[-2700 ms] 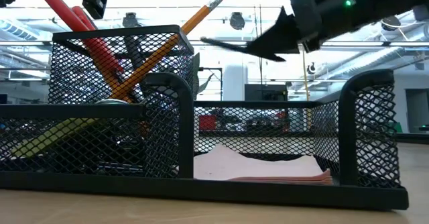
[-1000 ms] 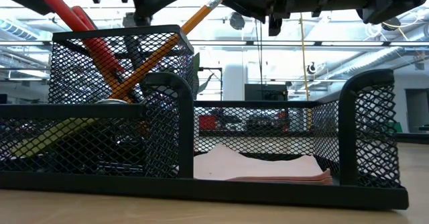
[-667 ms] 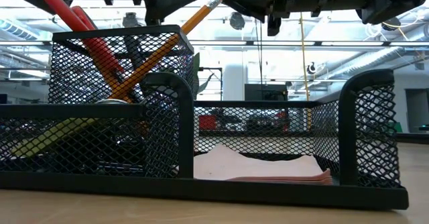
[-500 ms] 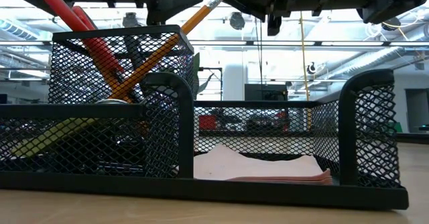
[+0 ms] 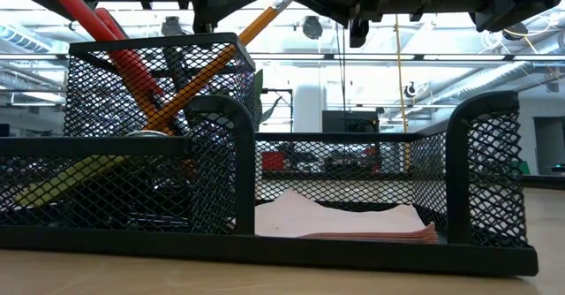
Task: Pick and place office supplies into organizer
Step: Put the black pen into the black desk organizer
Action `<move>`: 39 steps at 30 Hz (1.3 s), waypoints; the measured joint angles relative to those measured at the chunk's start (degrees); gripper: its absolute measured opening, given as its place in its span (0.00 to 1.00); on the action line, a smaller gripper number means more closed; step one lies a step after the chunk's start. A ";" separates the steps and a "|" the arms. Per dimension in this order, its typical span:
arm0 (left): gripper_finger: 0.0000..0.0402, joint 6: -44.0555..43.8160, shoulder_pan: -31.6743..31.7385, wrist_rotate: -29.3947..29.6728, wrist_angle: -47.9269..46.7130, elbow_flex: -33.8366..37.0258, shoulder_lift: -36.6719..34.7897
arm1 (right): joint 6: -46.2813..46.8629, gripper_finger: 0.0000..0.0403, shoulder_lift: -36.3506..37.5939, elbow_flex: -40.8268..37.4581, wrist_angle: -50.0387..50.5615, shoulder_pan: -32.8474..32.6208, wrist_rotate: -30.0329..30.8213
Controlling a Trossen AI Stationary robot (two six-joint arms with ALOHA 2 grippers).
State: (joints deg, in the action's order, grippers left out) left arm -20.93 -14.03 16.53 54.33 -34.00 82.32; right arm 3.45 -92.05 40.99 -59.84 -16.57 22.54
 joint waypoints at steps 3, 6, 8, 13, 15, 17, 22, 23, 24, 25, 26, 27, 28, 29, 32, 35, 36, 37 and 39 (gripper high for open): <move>0.34 0.04 0.18 -0.48 0.00 0.00 0.00 | 0.62 0.07 0.00 0.00 0.02 0.08 -1.01; 0.26 0.11 0.18 -0.61 0.02 0.00 -0.02 | 0.59 0.08 0.00 0.00 0.02 0.12 -1.21; 0.22 0.23 0.14 -0.77 0.02 0.00 -0.02 | 0.65 0.09 0.00 0.00 0.03 0.12 -1.24; 0.12 0.98 0.16 -0.77 0.03 0.00 -0.04 | 0.81 0.09 0.00 0.00 -0.08 0.12 -1.28; 0.10 1.51 0.16 -0.59 0.02 0.00 -0.04 | 0.32 0.09 0.00 0.00 -0.12 0.12 -1.28; 0.09 1.58 0.16 -0.64 0.02 0.00 -0.07 | 0.35 0.11 0.00 0.00 -0.17 0.12 -1.63; 0.11 0.90 0.18 -1.73 -0.09 0.00 -0.07 | 0.34 0.18 0.00 0.00 -0.17 -0.01 -2.31; 0.12 0.73 0.18 -1.95 -0.18 0.00 -0.07 | 0.34 0.19 0.00 0.00 -0.17 -0.02 -2.32; 0.12 0.39 0.13 -2.34 -0.22 0.00 -0.07 | 0.36 0.20 0.00 0.00 -0.19 -0.03 -2.40; 0.11 0.12 0.07 -2.99 -0.25 0.00 -0.12 | 0.36 0.21 0.00 0.00 -0.23 -0.06 -2.44; 0.11 -0.24 0.05 -3.65 -0.46 0.00 -0.34 | 0.34 0.22 0.00 0.00 -0.28 -0.15 -2.42; 0.11 -0.49 -0.06 -4.35 -0.59 0.00 -0.47 | 0.36 0.23 0.00 0.01 -0.32 -0.29 -2.44; 0.10 -0.69 -0.22 -4.66 -0.59 0.00 -0.50 | 0.36 0.24 0.00 0.05 -0.32 -0.43 -2.46; 0.10 -0.74 -0.50 -4.81 -0.59 0.00 -0.50 | 0.36 0.24 0.00 0.07 -0.24 -0.59 -2.43; 0.10 -0.44 -1.46 -5.01 -0.66 0.00 -0.50 | 0.31 0.25 0.02 0.07 -0.15 -1.34 -2.42; 0.10 -0.61 -2.33 -5.56 -1.64 0.00 -0.50 | 0.18 0.25 1.43 -0.09 1.09 -2.55 -1.93; 0.10 -0.59 -2.67 -5.95 -2.36 0.00 -0.50 | 0.17 0.24 2.18 -0.11 2.28 -2.99 -1.82; 0.10 -0.59 -3.02 -6.20 -3.32 0.00 -0.52 | 0.17 0.24 3.16 -0.11 3.76 -3.50 -1.83; 0.10 -0.39 -3.78 -6.27 -5.11 0.00 -0.67 | 0.05 0.23 5.76 -0.13 8.68 -4.69 -1.83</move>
State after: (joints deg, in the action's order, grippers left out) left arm -21.31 -17.81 10.27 49.21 -34.00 81.66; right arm 3.50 -86.29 40.86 -51.15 -21.26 20.71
